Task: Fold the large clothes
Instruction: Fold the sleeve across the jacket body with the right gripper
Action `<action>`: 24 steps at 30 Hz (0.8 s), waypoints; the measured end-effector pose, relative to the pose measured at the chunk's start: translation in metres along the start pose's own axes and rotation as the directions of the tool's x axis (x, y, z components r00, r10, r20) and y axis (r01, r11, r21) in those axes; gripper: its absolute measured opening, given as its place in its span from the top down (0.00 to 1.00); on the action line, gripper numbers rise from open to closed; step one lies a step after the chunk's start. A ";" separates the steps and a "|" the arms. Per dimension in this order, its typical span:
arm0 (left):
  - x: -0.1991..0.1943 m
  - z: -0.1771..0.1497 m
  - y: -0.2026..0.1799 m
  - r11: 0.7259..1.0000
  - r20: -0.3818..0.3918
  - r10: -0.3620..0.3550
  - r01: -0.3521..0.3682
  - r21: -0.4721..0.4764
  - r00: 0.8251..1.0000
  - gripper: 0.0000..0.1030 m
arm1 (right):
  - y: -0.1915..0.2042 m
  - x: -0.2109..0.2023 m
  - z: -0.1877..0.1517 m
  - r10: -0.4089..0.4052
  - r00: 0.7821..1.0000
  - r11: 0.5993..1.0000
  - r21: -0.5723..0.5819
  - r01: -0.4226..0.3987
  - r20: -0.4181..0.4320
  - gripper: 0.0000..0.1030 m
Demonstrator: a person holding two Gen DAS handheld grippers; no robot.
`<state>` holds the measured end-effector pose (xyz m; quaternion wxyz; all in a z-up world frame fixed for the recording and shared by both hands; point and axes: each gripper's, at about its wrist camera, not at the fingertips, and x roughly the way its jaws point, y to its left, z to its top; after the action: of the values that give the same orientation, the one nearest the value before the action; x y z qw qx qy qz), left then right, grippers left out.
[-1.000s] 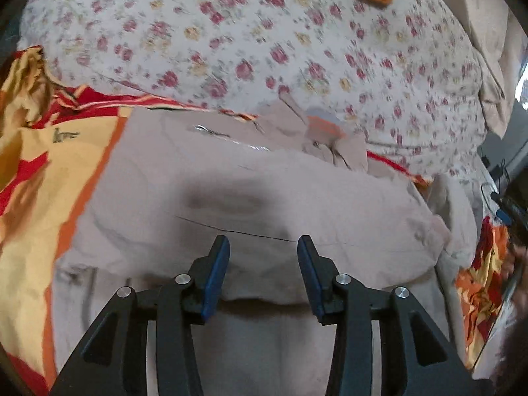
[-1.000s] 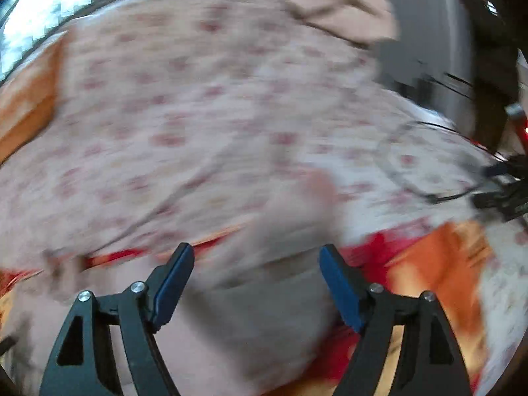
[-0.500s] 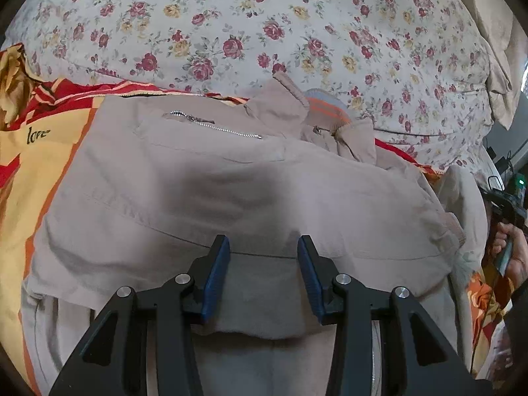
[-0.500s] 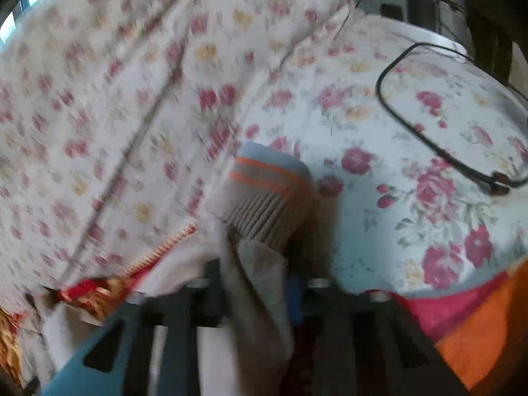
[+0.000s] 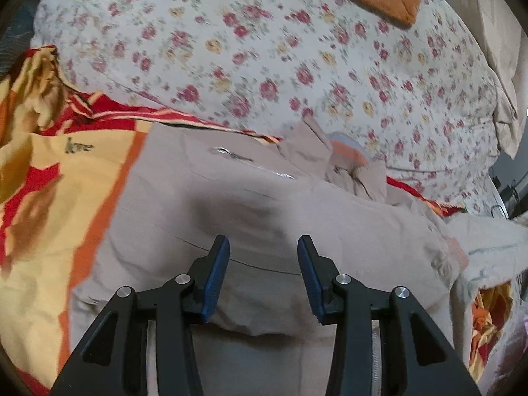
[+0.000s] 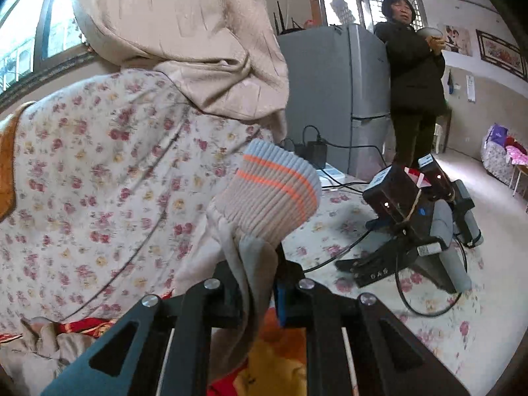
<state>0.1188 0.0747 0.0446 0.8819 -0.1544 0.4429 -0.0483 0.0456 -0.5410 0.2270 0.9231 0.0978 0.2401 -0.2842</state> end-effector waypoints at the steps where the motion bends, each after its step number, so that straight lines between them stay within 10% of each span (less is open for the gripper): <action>1: -0.002 0.002 0.004 1.000 0.003 0.002 -0.002 -0.014 1.000 0.63 | 0.004 -0.007 -0.002 0.012 1.000 1.000 -0.013 -0.012 -0.003 0.86; 5: -0.008 0.008 0.016 0.998 0.016 -0.004 0.004 -0.055 1.000 0.63 | 0.069 -0.024 -0.030 0.174 0.983 0.980 -0.085 -0.178 -0.058 0.86; 12: -0.013 0.018 0.032 0.995 0.050 0.023 -0.018 -0.101 0.998 0.63 | 0.256 -0.057 -0.138 0.486 0.835 0.811 -0.221 -0.541 -0.258 0.86; 17: -0.002 0.016 0.026 0.997 0.018 -0.008 0.009 -0.081 1.000 0.63 | 0.348 -0.034 -0.248 0.467 0.756 0.714 -0.308 -0.628 -0.459 0.81; 20: 0.001 0.015 0.017 0.998 0.007 -0.037 0.037 -0.057 0.999 0.63 | 0.356 -0.029 -0.288 0.388 0.750 0.676 -0.388 -0.627 -0.536 0.75; 24: 0.004 0.013 0.003 0.996 -0.008 -0.086 0.086 -0.022 0.996 0.63 | 0.321 -0.055 -0.276 0.454 0.720 0.619 -0.395 -0.679 -0.525 0.41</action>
<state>0.1307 0.0799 0.0479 0.8752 -0.1827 0.4404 -0.0821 0.0822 -0.1644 0.0299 0.8862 -0.0546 0.4393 0.1368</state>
